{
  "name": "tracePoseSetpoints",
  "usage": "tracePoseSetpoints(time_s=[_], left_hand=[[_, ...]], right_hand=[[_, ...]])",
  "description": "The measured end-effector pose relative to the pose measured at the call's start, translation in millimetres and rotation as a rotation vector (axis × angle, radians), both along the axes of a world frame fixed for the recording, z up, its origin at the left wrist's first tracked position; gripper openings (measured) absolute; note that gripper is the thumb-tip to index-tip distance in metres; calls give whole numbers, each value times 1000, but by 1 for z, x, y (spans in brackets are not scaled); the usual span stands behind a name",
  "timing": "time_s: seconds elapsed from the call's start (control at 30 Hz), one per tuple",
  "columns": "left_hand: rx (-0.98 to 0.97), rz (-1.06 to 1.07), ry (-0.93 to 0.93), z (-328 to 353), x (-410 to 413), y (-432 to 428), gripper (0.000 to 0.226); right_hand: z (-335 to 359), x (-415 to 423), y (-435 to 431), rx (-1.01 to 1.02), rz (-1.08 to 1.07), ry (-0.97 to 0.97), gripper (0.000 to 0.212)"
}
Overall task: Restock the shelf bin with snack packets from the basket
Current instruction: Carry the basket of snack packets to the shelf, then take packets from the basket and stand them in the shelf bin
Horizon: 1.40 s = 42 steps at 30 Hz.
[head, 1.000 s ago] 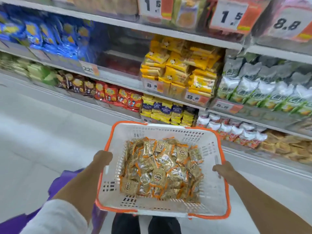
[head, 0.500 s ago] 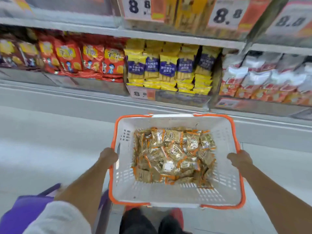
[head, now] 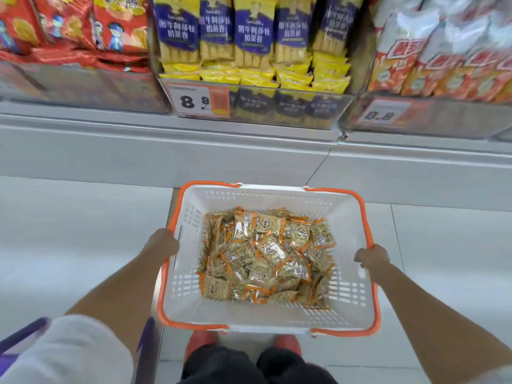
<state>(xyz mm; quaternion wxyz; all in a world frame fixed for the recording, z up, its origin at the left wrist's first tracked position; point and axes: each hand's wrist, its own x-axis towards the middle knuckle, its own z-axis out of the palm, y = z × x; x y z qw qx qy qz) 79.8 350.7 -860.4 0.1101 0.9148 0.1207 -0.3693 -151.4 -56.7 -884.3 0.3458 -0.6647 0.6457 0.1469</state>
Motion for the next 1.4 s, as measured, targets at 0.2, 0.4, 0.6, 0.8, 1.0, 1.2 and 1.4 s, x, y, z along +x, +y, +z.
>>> tracePoseSetpoints(time_s=[0.2, 0.4, 0.6, 0.8, 1.0, 1.2, 1.4], left_hand=[[6, -44, -31, 15, 0, -11, 52], [-23, -125, -96, 120, -21, -48, 49], [-119, -109, -94, 258, -22, -73, 21], [-170, -174, -83, 330, -9, -90, 16], [-193, -199, -45, 339, -1, -95, 21], [-236, -240, 26, 336, 25, -96, 14], [-273, -345, 83, 299, 74, -94, 22]], right_hand=[[16, 1, 27, -103, 38, 100, 80], [129, 43, 82, -157, 417, -133, 79], [260, 68, 125, 2, 506, -197, 55], [322, 80, 138, 120, 462, -134, 55], [331, 87, 152, 189, 410, -126, 44], [322, 98, 170, 240, 221, -166, 38], [285, 128, 193, 269, -85, -216, 32]])
